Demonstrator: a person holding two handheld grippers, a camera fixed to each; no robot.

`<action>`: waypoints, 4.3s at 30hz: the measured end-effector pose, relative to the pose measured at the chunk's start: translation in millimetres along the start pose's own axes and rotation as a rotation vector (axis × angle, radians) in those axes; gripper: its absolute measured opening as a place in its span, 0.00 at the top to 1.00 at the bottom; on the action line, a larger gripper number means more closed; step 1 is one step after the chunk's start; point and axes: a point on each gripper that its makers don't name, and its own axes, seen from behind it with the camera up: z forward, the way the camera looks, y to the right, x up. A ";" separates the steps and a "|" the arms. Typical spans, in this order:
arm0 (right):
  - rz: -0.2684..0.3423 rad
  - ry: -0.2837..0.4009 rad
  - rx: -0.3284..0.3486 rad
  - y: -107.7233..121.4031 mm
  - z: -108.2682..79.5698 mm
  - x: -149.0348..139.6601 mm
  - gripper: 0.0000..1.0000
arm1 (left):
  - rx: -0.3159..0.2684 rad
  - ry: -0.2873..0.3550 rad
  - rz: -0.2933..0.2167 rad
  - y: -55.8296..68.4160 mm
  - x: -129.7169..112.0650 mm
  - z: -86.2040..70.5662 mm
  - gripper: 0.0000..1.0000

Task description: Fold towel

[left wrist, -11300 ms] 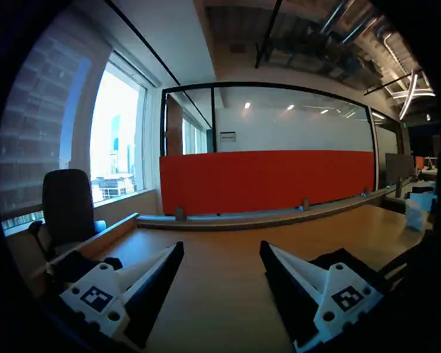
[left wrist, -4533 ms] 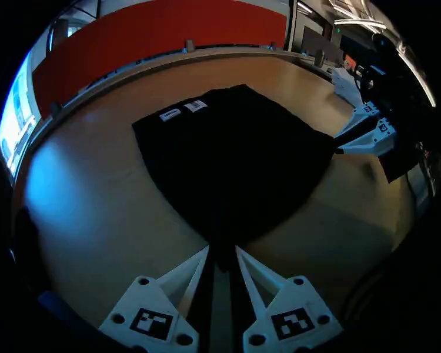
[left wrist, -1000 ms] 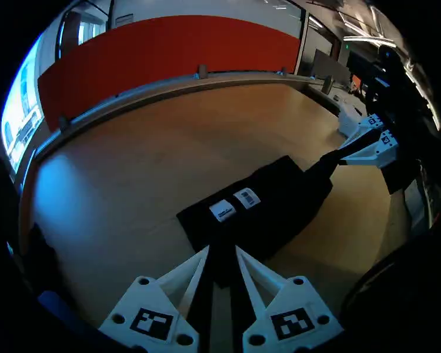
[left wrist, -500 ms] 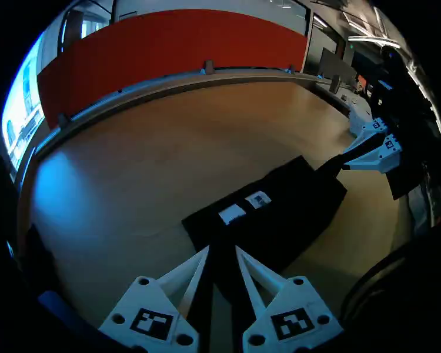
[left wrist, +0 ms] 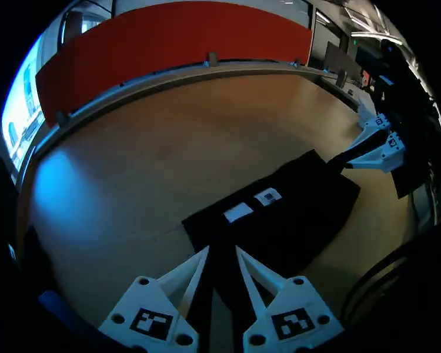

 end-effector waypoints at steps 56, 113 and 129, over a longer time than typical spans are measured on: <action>0.056 0.048 -0.126 22.6 -2.3 -5.8 0.00 | 0.125 0.022 -0.019 -36.9 -4.6 -10.1 0.24; -0.108 0.000 0.021 -36.6 -21.6 -45.5 0.06 | 0.275 0.068 -0.228 -39.4 -109.0 -108.9 0.25; -0.115 -0.082 0.050 -37.7 -9.5 -72.7 0.33 | 0.311 0.064 -0.274 -42.0 -133.1 -129.9 0.25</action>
